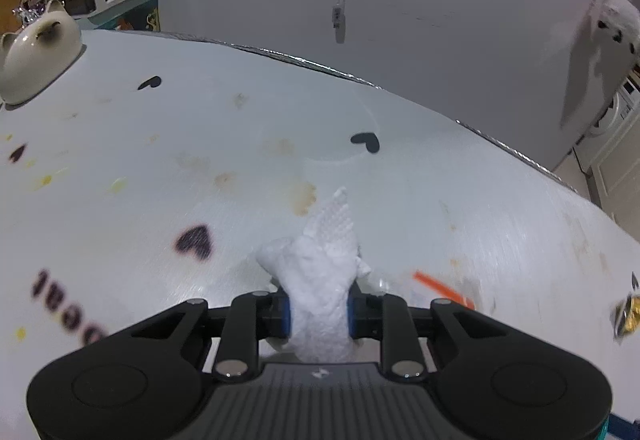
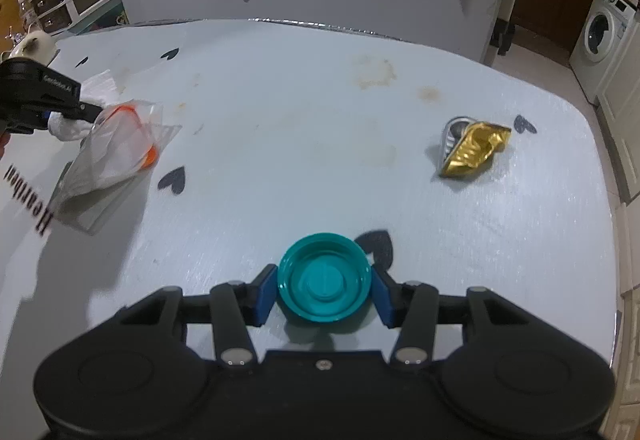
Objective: Collect trash
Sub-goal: 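Grasp the white tissue with the left tool while the right tool grasps the teal cap, then carry the white tissue and teal cap in both tools over the trash bin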
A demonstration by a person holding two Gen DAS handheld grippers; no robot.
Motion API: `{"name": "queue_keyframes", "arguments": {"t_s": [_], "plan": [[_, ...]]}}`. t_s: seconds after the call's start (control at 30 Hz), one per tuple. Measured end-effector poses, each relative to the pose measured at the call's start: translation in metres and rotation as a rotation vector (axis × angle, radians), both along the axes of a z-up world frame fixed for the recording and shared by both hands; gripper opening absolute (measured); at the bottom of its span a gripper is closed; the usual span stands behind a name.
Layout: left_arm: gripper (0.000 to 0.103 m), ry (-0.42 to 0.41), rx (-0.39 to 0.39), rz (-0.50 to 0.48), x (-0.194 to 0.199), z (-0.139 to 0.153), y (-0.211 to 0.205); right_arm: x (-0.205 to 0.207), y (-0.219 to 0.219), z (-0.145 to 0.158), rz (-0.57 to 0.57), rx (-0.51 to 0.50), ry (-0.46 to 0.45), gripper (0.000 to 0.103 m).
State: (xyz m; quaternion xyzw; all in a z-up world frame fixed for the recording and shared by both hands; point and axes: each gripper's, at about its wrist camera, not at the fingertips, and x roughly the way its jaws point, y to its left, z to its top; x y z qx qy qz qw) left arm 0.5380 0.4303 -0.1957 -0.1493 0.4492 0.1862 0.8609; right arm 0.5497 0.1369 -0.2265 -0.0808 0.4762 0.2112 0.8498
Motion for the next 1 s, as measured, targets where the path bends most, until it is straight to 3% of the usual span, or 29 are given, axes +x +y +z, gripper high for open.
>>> {"name": "queue_keyframes", "arguments": {"t_s": [0.23,0.5,1.0], "plan": [[0.025,-0.029,0.05,-0.056,-0.044,0.02,-0.026,-0.018,-0.01,0.011,-0.008,0.032,0.0,0.05],[0.025,-0.057,0.057,-0.143,-0.093,0.041,-0.067,-0.042,-0.021,0.034,-0.012,0.07,-0.023,0.05],[0.025,-0.041,0.066,-0.292,-0.147,0.053,-0.149,-0.096,-0.054,0.062,-0.075,0.097,-0.066,0.05]]}}
